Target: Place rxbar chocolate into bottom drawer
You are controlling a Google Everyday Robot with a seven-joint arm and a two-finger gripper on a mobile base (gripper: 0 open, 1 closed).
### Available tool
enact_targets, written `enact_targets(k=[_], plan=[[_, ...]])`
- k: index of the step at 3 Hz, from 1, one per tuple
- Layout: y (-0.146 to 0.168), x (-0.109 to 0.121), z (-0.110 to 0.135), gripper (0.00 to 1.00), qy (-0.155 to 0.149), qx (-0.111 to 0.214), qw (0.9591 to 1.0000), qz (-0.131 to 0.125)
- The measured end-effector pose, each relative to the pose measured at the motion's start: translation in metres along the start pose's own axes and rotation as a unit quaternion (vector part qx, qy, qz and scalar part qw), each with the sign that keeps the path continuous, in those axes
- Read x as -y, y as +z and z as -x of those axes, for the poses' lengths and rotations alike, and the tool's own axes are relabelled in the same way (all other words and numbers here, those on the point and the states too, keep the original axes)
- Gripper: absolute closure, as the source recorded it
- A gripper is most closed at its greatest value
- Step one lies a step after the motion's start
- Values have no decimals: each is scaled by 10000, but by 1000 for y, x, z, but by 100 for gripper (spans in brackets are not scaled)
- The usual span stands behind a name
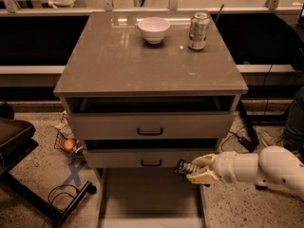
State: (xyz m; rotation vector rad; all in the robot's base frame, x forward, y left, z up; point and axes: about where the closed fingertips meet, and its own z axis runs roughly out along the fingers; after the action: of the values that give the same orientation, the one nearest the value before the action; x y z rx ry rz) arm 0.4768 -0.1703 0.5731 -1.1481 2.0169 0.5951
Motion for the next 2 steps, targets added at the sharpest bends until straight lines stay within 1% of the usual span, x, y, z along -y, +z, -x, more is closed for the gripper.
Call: enact_targets(k=[1, 2], plan=[[-9, 1, -8, 100, 77, 3, 9999, -90], [-1, 17, -19, 100, 76, 37, 9999, -110]])
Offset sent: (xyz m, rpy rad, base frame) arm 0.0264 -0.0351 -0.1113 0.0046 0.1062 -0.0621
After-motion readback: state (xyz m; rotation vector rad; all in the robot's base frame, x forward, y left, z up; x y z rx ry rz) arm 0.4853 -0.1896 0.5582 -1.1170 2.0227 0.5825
